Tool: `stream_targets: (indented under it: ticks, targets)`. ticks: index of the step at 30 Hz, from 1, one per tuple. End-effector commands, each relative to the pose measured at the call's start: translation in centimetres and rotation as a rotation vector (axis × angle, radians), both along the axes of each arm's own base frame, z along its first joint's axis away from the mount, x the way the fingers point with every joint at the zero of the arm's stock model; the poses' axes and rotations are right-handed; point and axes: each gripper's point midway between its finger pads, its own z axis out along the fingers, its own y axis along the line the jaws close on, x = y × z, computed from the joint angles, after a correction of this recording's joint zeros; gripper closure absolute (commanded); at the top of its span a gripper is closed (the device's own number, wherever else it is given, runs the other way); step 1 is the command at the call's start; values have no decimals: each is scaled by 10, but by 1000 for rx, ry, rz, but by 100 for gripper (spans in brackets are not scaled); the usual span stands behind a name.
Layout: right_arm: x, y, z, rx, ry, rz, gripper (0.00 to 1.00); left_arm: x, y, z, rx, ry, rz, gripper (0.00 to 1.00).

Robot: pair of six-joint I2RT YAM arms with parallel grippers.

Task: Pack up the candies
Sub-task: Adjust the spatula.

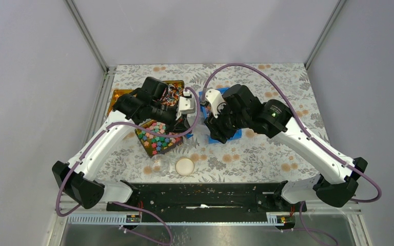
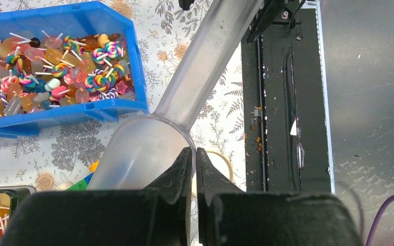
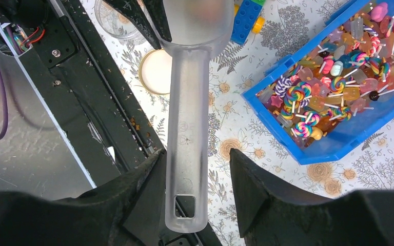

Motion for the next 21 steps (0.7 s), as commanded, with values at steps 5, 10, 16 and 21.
stream_targets:
  ticks: [5,10,16,21]
  targets:
    - [-1,7,9,14,-9,19,64,0,-7,23,-74,-43,-41,100]
    - [-2,8,4,0,16,15,100,1,-6,23,-66,-44,-28,94]
    - [1,6,-3,-14,35,-31,100,26,-1,31,-62,-123,137,1]
    - [4,10,-5,52,68,-92,100,61,10,47,-98,-219,389,1]
